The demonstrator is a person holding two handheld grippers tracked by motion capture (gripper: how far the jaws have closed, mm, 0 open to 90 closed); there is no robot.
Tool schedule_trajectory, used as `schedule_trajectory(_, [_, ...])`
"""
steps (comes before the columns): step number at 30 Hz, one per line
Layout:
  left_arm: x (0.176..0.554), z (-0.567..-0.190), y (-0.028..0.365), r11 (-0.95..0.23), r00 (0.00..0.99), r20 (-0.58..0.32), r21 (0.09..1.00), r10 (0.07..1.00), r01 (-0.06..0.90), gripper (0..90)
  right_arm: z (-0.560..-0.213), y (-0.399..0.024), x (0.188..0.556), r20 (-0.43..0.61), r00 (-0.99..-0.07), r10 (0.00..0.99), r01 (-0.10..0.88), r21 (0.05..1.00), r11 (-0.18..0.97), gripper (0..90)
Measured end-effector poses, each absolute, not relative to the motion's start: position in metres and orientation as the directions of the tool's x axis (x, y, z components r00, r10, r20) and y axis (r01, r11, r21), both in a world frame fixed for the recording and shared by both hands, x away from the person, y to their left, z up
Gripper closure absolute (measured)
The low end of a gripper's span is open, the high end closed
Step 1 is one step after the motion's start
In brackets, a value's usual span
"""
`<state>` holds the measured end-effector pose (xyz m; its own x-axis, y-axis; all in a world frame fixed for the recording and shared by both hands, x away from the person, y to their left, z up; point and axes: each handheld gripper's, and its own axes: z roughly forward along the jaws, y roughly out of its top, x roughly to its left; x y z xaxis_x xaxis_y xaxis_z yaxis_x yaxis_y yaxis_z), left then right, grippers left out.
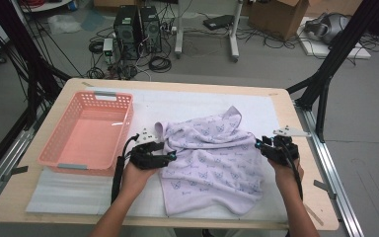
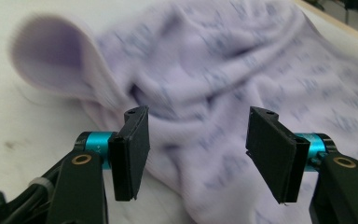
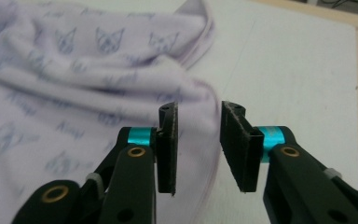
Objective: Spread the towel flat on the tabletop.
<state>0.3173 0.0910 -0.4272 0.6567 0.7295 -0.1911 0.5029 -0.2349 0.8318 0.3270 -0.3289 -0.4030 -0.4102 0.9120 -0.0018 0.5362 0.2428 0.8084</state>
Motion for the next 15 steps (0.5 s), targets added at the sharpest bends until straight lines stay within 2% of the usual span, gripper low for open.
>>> schedule_trajectory(3, [0.309, -0.435, 0.088, -0.255, 0.672, -0.217, 0.809, 0.708, 0.53, 39.7, -0.41, -0.331, 0.308, 0.018, -0.466, 0.885, 0.549, 0.79, 0.273, 58.1])
schedule_trajectory(8, [0.302, -0.449, 0.082, -0.294, 0.683, -0.21, 0.787, 0.7, 0.543, 40.2, -0.426, -0.33, 0.279, 0.007, -0.516, 0.857, 0.567, 0.753, 0.335, 52.9])
schedule_trajectory(9, [0.302, -0.448, 0.081, -0.303, 0.686, -0.203, 0.785, 0.699, 0.541, 44.5, -0.43, -0.329, 0.276, 0.012, -0.522, 0.853, 0.579, 0.739, 0.344, 53.0])
schedule_trajectory(10, [0.302, -0.447, 0.081, -0.31, 0.683, -0.193, 0.781, 0.705, 0.542, 54.0, -0.435, -0.329, 0.276, 0.017, -0.532, 0.847, 0.591, 0.724, 0.357, 55.9])
schedule_trajectory(11, [0.304, -0.447, 0.082, -0.323, 0.684, -0.193, 0.771, 0.703, 0.549, 69.8, -0.44, -0.328, 0.277, 0.031, -0.547, 0.837, 0.606, 0.704, 0.37, 60.0])
schedule_trajectory(12, [0.305, -0.447, 0.082, -0.328, 0.68, -0.181, 0.769, 0.71, 0.548, 81.0, -0.442, -0.327, 0.277, 0.025, -0.549, 0.835, 0.599, 0.708, 0.373, 67.7])
schedule_trajectory(14, [0.31, -0.447, 0.084, -0.31, 0.659, -0.176, 0.774, 0.731, 0.552, 84.1, -0.441, -0.325, 0.283, 0.031, -0.559, 0.829, 0.602, 0.702, 0.38, 86.2])
schedule_trajectory(15, [0.312, -0.446, 0.084, -0.29, 0.639, -0.171, 0.783, 0.75, 0.55, 84.3, -0.44, -0.323, 0.287, 0.025, -0.566, 0.824, 0.599, 0.699, 0.39, 86.8])
